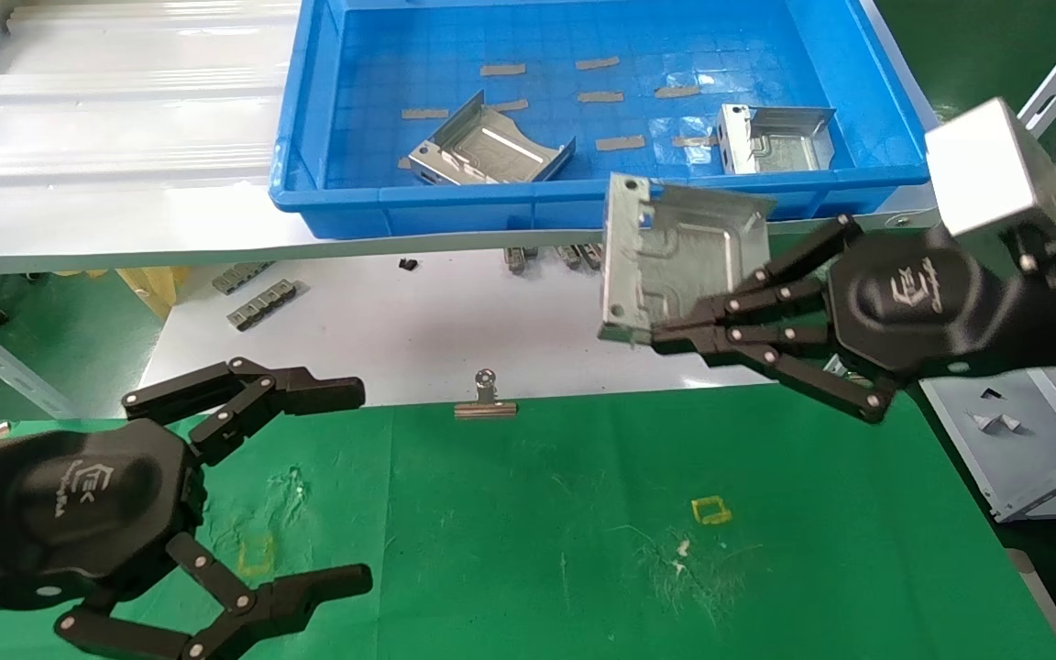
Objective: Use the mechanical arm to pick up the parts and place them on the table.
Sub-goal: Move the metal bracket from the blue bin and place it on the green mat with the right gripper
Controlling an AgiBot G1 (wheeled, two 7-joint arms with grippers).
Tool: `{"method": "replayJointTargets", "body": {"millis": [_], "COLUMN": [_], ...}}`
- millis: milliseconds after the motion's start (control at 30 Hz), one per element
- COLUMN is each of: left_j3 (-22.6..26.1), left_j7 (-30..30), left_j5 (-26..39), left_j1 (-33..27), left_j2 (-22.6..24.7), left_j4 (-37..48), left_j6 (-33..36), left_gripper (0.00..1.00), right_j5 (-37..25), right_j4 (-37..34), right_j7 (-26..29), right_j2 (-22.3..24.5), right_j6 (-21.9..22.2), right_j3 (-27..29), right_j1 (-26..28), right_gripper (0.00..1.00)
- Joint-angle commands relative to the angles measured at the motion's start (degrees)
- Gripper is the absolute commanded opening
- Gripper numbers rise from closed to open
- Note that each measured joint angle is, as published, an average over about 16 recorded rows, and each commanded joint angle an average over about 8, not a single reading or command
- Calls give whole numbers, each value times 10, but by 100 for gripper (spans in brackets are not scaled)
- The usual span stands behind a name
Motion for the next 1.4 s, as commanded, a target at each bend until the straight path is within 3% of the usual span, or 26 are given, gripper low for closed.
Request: {"method": "replayJointTargets", "body": {"millis": [33,333,600,833,1133,1400], "left_j3": [0,0,0,0,0,0], "left_j7": [0,0,0,0,0,0], "left_j5": [0,0,0,0,0,0], "left_j1": [0,0,0,0,0,0], "left_j2": [0,0,0,0,0,0], "left_j4": [0,0,0,0,0,0], "left_j6": [0,0,0,0,0,0], "left_gripper": [100,100,100,100,100,100], "right_j5": [7,37,-10,-36,-44,-72], "right_j4": [19,76,65,-9,-112,-182], "right_j7": [-5,-21,-52,-115,-257,-323], "right_j2": [18,83,101,70,4,-55], "right_j6": [-9,-11,-9,3,60,73], "right_j3": [-4,-55,-129,-172,-175,-184], "right_j1": [-10,-41,-49,-82,-134,-135], "right_gripper": [0,0,0,0,0,0]}}
